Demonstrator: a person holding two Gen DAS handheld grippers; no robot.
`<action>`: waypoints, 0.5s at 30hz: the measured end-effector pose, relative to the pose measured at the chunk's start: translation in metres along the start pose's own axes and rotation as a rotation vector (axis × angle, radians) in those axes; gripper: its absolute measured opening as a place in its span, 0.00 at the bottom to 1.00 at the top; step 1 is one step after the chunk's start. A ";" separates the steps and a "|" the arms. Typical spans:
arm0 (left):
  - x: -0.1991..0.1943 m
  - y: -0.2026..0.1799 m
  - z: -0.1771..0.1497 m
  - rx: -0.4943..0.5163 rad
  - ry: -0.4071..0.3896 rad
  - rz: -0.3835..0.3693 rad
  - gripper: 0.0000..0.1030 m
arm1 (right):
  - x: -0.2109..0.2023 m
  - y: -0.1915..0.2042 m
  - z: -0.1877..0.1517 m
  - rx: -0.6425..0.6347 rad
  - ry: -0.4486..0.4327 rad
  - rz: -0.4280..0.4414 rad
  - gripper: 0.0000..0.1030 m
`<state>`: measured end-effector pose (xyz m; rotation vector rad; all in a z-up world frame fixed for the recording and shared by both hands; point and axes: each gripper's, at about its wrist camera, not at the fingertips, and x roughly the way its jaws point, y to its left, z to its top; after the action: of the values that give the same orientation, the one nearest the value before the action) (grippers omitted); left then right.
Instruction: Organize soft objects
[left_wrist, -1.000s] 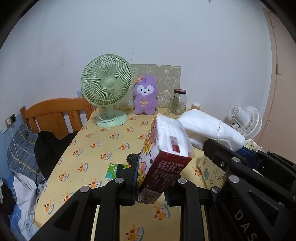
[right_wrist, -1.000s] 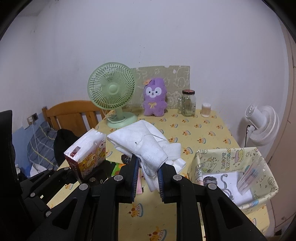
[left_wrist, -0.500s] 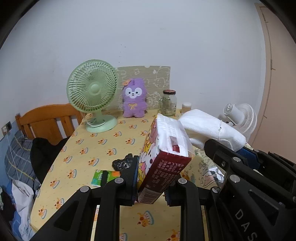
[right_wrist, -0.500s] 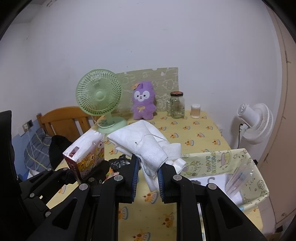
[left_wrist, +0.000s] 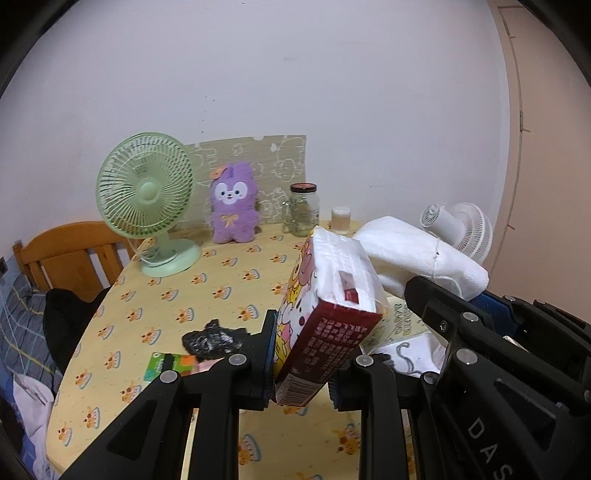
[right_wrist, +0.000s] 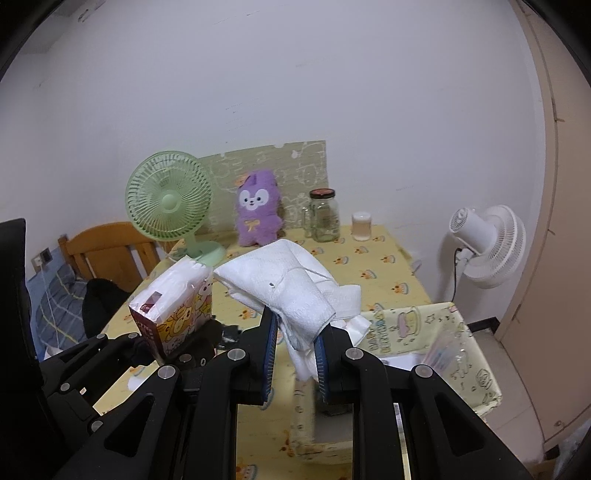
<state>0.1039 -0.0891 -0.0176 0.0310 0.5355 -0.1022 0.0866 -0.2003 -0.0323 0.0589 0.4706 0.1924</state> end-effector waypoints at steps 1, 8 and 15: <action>0.001 -0.003 0.001 0.003 0.000 -0.002 0.21 | 0.000 -0.004 0.001 0.003 0.001 -0.003 0.21; 0.010 -0.026 0.003 0.013 0.005 -0.023 0.21 | 0.001 -0.028 0.002 0.008 -0.001 -0.030 0.21; 0.021 -0.048 0.003 0.037 0.021 -0.057 0.21 | 0.004 -0.050 -0.002 0.029 0.002 -0.057 0.21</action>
<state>0.1186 -0.1388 -0.0260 0.0529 0.5551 -0.1676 0.0975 -0.2490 -0.0408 0.0736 0.4770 0.1294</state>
